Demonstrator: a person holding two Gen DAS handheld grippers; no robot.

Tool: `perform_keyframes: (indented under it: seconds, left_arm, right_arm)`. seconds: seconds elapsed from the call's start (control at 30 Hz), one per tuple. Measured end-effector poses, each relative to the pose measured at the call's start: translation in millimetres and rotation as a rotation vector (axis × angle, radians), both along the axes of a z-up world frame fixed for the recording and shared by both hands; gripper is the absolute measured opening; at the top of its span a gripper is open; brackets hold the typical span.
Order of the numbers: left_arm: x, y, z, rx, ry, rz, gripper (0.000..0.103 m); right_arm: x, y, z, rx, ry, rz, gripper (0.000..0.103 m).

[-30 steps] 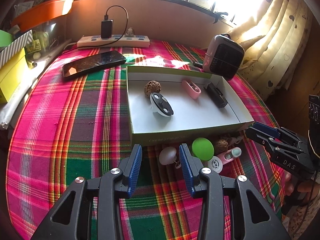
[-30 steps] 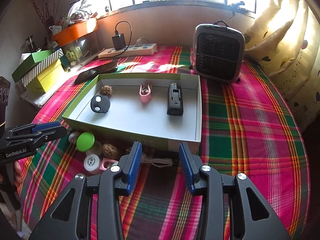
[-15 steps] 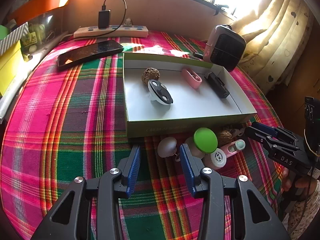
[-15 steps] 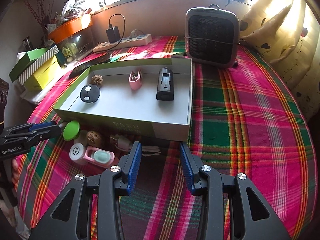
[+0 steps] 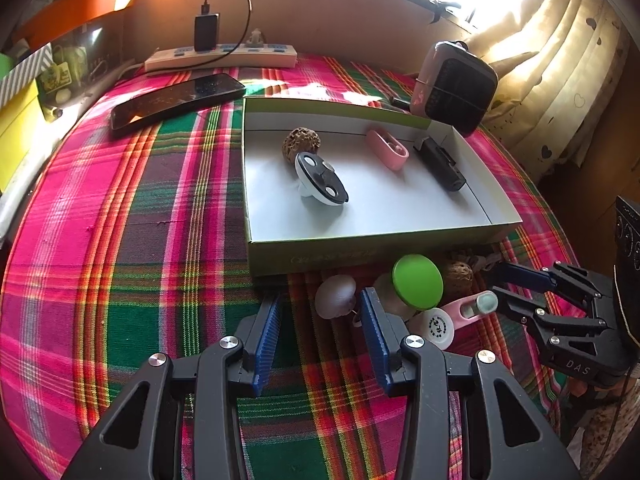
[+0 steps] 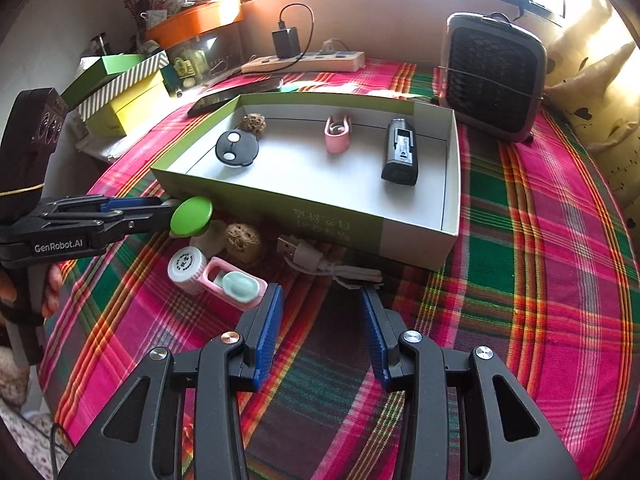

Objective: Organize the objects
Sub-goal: 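Move the left gripper to the white egg-shaped knob while the right gripper approaches the pink-and-teal clip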

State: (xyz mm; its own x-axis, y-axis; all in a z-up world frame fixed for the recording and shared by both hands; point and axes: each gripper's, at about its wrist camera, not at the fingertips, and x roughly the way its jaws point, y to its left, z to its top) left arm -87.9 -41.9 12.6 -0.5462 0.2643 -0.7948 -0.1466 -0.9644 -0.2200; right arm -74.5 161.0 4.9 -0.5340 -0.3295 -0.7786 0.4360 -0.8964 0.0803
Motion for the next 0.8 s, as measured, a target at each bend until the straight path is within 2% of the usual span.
perform_keyframes:
  seconds: [0.2,0.37,0.8]
  left_arm:
    - [-1.0,-1.1,-0.8,0.000,-0.004,0.004,0.039]
    - [-2.1,-0.1,-1.0,-0.007,-0.004,0.001,0.040]
    - [-3.8,1.1,-1.5,-0.010,-0.004,-0.001,0.040]
  right_arm:
    - [6.7,6.3,9.1,-0.047,0.021,-0.024,0.040]
    - [11.8,-0.7,12.1,-0.105,0.002,0.043,0.040]
    - [23.7,-39.6,-0.7,-0.052,-0.038,0.200,0.040]
